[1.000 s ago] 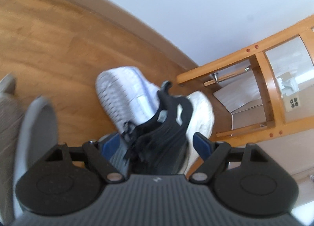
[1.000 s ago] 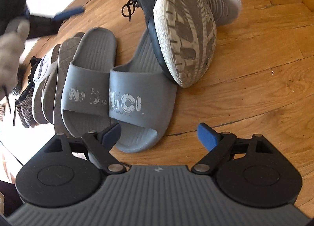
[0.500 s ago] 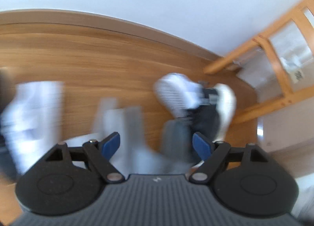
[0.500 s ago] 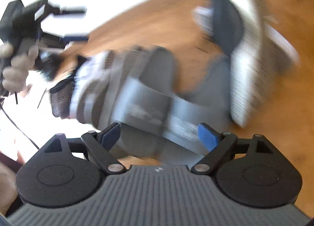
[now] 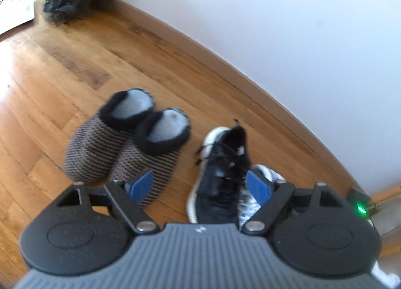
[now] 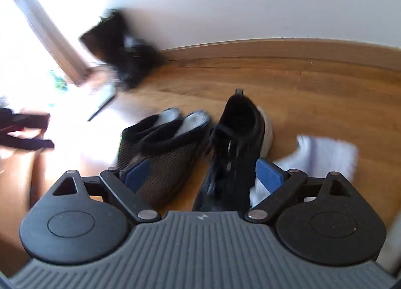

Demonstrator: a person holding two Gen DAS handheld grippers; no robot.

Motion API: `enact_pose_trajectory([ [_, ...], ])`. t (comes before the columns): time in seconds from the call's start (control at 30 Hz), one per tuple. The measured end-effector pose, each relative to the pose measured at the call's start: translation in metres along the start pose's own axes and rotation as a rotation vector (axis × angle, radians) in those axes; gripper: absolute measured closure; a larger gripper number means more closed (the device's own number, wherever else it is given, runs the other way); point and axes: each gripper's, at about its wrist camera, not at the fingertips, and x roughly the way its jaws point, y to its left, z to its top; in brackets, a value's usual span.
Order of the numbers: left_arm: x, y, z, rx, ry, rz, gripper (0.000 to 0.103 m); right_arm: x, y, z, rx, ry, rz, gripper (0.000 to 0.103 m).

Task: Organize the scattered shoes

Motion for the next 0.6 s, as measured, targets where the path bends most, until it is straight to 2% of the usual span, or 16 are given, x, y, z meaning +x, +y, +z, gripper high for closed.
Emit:
enact_pose_trajectory([
  [0.07, 0.004, 0.003, 0.004, 0.006, 0.022, -0.023, 0.023, 0.047, 0.007, 0.005, -0.005, 0.018, -0.141, 0.011],
  [0.17, 0.017, 0.001, 0.009, 0.013, 0.06, -0.059, 0.022, 0.073, 0.002, 0.001, 0.034, 0.065, -0.221, 0.013],
  [0.23, 0.024, 0.004, 0.009, 0.01, 0.076, -0.078, 0.023, 0.096, -0.002, -0.007, 0.082, 0.138, -0.232, 0.036],
  [0.27, 0.026, 0.007, 0.008, 0.002, 0.085, -0.09, 0.023, 0.099, 0.0, -0.01, 0.079, 0.137, -0.235, 0.039],
  [0.33, 0.031, 0.015, 0.007, -0.007, 0.105, -0.105, 0.023, 0.104, 0.01, -0.013, 0.069, 0.139, -0.269, 0.058],
  [0.43, 0.032, 0.025, 0.006, -0.021, 0.12, -0.099, 0.023, 0.106, 0.02, -0.016, 0.107, 0.143, -0.281, 0.063],
  [0.6, 0.035, 0.036, 0.004, -0.033, 0.138, -0.088, 0.023, 0.106, 0.037, -0.021, 0.217, 0.143, -0.301, 0.065],
])
